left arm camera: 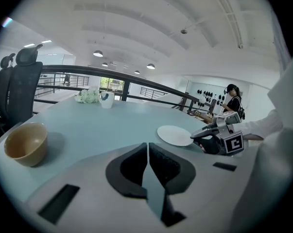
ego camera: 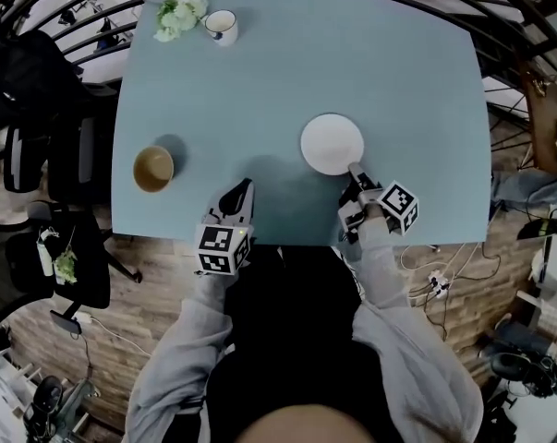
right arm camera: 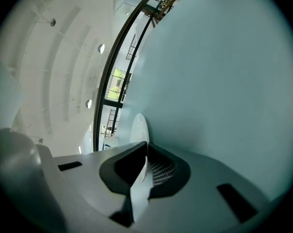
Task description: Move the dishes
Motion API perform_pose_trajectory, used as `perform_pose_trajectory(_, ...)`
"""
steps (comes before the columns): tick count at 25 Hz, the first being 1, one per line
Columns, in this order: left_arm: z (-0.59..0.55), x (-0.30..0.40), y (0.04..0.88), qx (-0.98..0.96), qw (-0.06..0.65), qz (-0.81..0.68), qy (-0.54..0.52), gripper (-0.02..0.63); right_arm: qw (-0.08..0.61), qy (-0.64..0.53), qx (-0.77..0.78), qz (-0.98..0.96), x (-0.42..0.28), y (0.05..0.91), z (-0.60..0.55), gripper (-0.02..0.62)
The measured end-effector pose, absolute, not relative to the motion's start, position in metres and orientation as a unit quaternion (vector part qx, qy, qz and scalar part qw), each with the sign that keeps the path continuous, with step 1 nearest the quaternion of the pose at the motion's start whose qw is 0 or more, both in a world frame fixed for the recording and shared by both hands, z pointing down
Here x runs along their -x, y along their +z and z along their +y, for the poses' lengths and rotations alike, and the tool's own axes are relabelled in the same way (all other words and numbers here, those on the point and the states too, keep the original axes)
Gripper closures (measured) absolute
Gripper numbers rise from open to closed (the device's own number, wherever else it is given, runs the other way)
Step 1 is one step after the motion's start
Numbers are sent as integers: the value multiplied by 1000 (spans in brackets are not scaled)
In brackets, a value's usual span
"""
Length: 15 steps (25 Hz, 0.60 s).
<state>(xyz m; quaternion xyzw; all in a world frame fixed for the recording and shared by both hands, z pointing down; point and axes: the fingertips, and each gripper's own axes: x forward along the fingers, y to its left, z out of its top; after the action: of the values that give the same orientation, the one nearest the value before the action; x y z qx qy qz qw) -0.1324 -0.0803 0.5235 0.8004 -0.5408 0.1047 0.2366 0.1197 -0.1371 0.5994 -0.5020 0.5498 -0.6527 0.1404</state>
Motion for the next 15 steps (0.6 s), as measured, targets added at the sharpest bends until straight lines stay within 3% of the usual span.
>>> perform_pose_trajectory(9,-71,128,521,-801,233,-542,105,581,83,-671,506,536,-111,616,-130,560)
perform_pose_trajectory(10,-70,127,521,-801,232,-541,106,581,83,-671,500,541,-109,614,-130,543)
perform_pose_trajectory(15,-68,122,517,-805,225,-539,106,580,97,-652,486,574,-104,593,-142,324)
